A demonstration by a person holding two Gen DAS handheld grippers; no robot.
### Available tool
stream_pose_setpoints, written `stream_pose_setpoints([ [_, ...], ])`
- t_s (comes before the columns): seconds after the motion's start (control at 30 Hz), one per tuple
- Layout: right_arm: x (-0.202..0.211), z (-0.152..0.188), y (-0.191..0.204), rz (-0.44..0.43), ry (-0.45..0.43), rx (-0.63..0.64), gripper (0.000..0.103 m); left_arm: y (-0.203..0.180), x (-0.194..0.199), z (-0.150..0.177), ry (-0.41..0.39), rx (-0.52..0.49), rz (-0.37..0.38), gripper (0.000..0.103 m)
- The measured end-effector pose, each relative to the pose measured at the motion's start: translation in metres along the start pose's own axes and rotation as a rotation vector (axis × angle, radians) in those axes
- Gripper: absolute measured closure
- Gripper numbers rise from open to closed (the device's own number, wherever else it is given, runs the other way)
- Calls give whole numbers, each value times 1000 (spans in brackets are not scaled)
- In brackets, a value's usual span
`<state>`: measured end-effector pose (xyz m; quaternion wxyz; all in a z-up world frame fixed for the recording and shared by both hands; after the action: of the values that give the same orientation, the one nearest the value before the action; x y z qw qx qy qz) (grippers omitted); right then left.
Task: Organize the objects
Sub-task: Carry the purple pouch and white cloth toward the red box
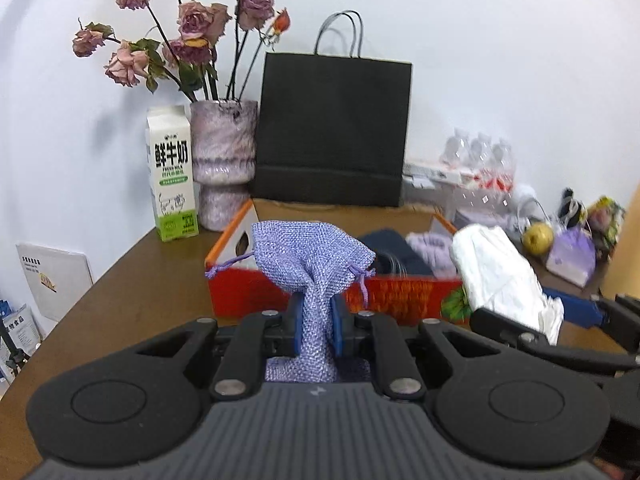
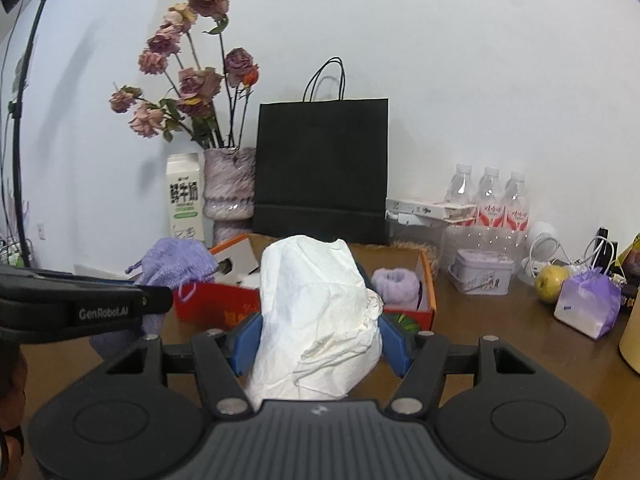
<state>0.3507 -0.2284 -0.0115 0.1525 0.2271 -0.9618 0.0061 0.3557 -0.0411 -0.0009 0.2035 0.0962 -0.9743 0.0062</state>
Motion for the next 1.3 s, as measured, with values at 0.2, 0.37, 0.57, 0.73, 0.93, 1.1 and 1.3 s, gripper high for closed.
stream_pose_setpoints([
  [0.2, -28, -19, -11, 29, -26, -19, 41, 1, -25, -23, -7, 68, -8, 88],
  [0.37, -55, -26, -21, 41, -31, -27, 41, -1, -49, -35, -10, 86, -11, 88],
  [0.57, -86, -30, -34, 41, -22, -41, 41, -6, -78, -43, 5, 83, -11, 88],
  [0.73, -105, -35, -45, 45, -15, -45, 41, -9, -100, -47, 14, 75, -18, 88],
  [0.93, -126, -41, -56, 51, -14, -50, 41, -11, -119, -56, 7, 71, -23, 88],
  [1.1, -144, -45, -61, 50, -8, -43, 41, -14, -136, -61, 8, 64, -26, 88],
  [1.3, -164, -49, -67, 52, 1, -34, 40, -15, -157, -66, 11, 56, -38, 88],
])
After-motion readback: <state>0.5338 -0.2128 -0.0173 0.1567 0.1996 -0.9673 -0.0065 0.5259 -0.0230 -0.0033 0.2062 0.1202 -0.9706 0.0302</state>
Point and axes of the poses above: each gripper's, at about its wrist camera, not at the fingertips, and x roughly against the way its jaws point, y to its left, z to its underside, the point moved 3 cm from there along -x, roughly the way its jaws point, and after that the axes turned 12 degrees about -z, right-handed, at the moved point
